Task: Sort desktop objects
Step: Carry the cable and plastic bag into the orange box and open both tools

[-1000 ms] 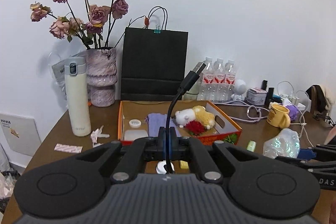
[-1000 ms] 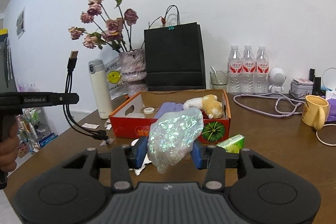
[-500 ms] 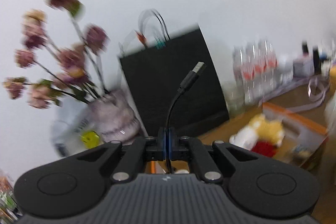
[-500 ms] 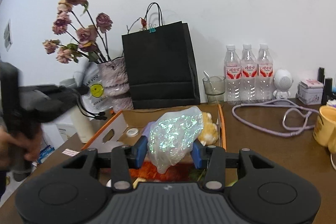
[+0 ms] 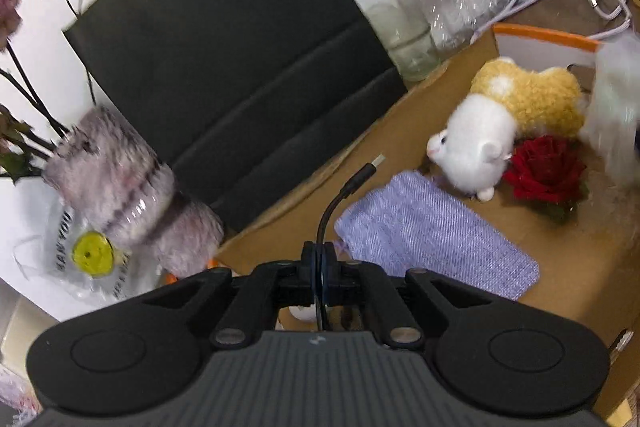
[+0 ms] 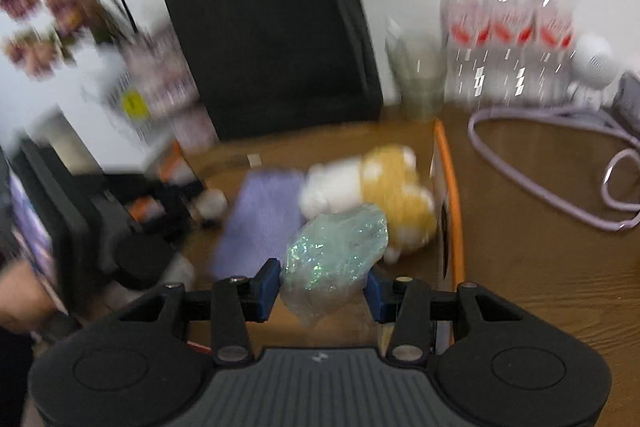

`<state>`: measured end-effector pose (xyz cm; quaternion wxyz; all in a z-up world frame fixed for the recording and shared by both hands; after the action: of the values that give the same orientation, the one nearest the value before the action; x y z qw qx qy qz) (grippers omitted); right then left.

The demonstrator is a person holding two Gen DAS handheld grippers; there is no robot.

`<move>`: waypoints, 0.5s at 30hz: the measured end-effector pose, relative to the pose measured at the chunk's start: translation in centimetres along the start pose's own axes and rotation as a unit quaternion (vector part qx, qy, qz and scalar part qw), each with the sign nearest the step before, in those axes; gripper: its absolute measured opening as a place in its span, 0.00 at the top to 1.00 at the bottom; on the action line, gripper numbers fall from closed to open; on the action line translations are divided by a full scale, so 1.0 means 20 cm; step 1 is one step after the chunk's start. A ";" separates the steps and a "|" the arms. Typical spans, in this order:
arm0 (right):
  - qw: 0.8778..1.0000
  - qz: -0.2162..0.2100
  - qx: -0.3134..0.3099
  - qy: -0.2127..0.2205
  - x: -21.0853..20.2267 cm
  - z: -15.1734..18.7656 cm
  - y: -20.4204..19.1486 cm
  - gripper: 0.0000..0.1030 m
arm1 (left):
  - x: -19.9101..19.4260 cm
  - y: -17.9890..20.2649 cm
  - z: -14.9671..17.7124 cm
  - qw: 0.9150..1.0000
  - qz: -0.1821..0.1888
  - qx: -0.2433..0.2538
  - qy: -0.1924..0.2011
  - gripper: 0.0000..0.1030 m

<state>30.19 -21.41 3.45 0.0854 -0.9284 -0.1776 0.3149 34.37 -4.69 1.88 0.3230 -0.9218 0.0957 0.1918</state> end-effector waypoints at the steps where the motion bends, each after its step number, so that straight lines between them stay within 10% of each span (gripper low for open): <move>1: 1.000 0.007 -0.004 -0.012 0.04 0.00 0.00 0.57 | 0.01 0.00 0.00 1.000 0.014 -0.004 -0.009 0.94; 6: 0.995 0.037 -0.023 -0.093 0.18 0.04 0.01 0.44 | 0.08 -0.03 0.05 0.995 0.056 -0.048 -0.062 0.88; 11: 0.995 0.051 -0.024 -0.082 0.08 -0.07 -0.01 0.26 | -0.01 -0.18 0.02 0.984 0.073 -0.149 -0.066 0.74; 15: 0.995 0.049 -0.024 -0.079 -0.02 -0.18 -0.03 0.18 | -0.12 -0.33 0.00 0.968 0.068 -0.226 -0.086 0.38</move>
<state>31.88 -21.13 6.78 0.0337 -0.9101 -0.1459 0.3865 34.18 0.49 6.63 0.0993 -0.9424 0.0841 0.3082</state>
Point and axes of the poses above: each gripper's, at about its wrist camera, not at the fingertips, and x roughly the way its jaws point, y to its right, z to its underside, the point moved 4 cm from there along x, roughly the way its jaws point, and after that the axes turned 13 degrees about y, right-handed, at the moved point
